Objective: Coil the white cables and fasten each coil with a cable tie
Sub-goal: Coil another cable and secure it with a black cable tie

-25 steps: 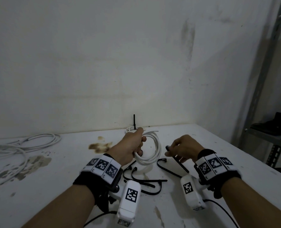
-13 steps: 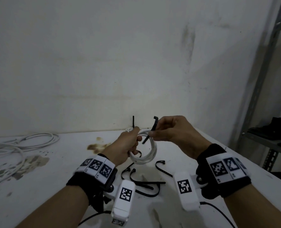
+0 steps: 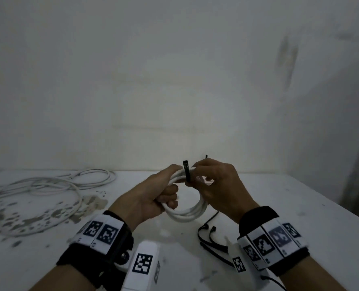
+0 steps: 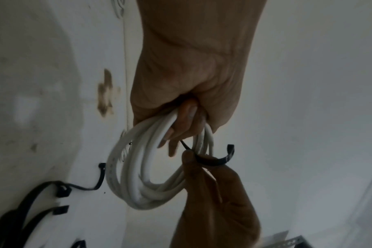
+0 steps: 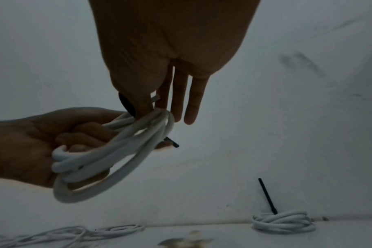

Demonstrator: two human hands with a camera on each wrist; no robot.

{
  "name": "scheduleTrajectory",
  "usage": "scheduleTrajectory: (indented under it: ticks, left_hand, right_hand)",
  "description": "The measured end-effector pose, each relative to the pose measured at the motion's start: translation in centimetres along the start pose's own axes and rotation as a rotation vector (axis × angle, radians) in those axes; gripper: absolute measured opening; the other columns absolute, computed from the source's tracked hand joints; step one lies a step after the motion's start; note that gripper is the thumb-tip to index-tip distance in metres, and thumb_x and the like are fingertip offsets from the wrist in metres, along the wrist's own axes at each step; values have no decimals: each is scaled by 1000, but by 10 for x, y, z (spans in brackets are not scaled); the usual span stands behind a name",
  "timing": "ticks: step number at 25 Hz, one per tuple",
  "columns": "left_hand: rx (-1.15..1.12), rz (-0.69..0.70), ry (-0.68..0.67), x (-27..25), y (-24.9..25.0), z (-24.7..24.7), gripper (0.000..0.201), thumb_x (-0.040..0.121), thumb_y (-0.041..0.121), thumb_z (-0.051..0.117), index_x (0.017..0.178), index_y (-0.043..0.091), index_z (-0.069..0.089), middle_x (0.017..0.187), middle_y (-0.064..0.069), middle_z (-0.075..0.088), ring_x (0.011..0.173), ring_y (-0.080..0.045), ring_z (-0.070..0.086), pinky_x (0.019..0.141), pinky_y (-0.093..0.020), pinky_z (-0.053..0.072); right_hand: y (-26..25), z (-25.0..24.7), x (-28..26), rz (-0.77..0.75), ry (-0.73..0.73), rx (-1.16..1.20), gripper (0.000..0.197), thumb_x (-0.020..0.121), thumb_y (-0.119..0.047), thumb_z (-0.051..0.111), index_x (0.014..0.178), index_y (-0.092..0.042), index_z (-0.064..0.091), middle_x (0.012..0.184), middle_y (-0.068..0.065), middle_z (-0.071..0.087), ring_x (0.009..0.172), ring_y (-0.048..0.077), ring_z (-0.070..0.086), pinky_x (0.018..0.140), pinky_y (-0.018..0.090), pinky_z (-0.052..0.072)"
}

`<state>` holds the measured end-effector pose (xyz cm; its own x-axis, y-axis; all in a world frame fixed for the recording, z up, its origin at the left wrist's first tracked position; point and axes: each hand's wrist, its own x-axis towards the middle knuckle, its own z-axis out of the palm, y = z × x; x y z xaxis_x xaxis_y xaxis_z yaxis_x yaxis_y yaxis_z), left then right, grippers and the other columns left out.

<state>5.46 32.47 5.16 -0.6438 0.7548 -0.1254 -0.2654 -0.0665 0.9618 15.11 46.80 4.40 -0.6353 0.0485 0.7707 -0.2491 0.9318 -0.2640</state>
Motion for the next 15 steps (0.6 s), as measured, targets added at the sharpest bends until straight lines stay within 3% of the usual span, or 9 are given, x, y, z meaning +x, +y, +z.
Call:
scheduleTrajectory:
  ticks: [4, 6, 9, 12, 15]
  left_hand:
    - [-101, 105, 182, -4, 3, -31, 23, 87, 31, 66, 70, 15, 63, 49, 3, 22, 36, -10, 20, 45, -25, 25]
    - [-135, 150, 262, -4, 4, -46, 19, 83, 31, 69, 77, 13, 68, 56, -1, 29, 43, -11, 26, 47, -26, 29]
    - [-94, 238, 369, -5, 11, -69, 22, 84, 30, 71, 69, 15, 66, 51, 0, 28, 45, -13, 27, 47, -26, 30]
    - [85, 367, 437, -10, 18, -82, 26, 89, 28, 66, 65, 26, 75, 44, 8, 41, 51, -13, 35, 50, -26, 36]
    - [286, 504, 423, -12, 21, -90, 19, 93, 27, 62, 82, 31, 77, 49, 18, 59, 50, -7, 43, 53, -20, 39]
  right_hand:
    - [-26, 36, 11, -37, -2, -30, 10, 79, -26, 82, 87, -27, 76, 124, -2, 60, 114, 9, 50, 83, 11, 40]
    - [-39, 53, 15, -83, -20, -41, 11, 80, -25, 81, 88, -28, 74, 128, -1, 54, 119, 10, 43, 86, 10, 35]
    - [-55, 71, 21, -74, 29, 10, 13, 80, -24, 81, 89, -26, 72, 118, -10, 58, 114, 5, 46, 86, 8, 33]
    - [-71, 79, 32, 77, 122, 170, 9, 83, -26, 78, 89, -25, 71, 98, -24, 65, 99, -3, 54, 78, 3, 34]
    - [-80, 82, 47, 344, 219, 377, 7, 84, -23, 73, 83, -23, 67, 78, -13, 68, 81, 0, 62, 71, 10, 41]
